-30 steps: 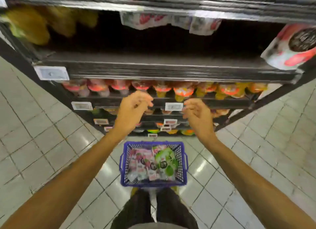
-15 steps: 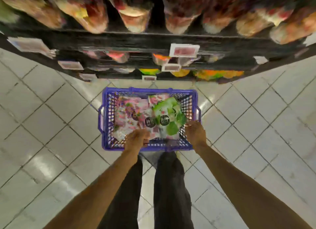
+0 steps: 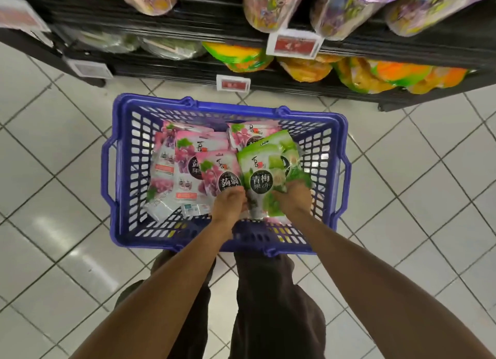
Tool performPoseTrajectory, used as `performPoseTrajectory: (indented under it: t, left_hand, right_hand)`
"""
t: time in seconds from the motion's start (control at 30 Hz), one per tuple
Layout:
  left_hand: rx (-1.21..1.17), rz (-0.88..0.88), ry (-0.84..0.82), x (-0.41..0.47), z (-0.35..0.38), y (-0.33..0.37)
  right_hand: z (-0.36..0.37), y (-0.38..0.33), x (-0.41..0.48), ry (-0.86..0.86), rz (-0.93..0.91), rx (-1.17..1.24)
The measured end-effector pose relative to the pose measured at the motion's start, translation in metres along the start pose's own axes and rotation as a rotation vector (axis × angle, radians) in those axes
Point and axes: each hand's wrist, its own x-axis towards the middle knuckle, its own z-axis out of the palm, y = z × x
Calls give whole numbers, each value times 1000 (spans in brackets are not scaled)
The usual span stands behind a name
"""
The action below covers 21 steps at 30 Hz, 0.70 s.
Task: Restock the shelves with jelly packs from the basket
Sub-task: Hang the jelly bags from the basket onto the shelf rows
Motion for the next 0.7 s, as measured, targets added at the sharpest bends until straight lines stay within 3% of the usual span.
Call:
performPoseTrajectory:
  t: [0.17,0.33,0.47,0.5,0.57,0.63,0.7]
  left_hand:
    - [16,6,-61,4,-3,0]
    - [-32,29,-159,-3,-5,0]
    - [-191,-88,-322,-11,-8,2]
    - [-255,-122,-326,-11,-10,5]
    - [-315,-144,-290,-9,-16,10]
    - [-315,-145,-201,-4,-20,13]
    - [-333,-127,-121,3,-24,14]
  right_hand:
    - [-11,-4,-1,-83,-65,83]
    - [-48,-23,-27,-406,-46,642]
    - [-68,-16,-25,-676,40,1003]
    - [-69,-16,-21,-658,35,990]
    - [-65,-16,-10,-466,-60,821]
    - [-55,-16,3,-192,-161,454]
    - [-44,-9,18,-39,-197,103]
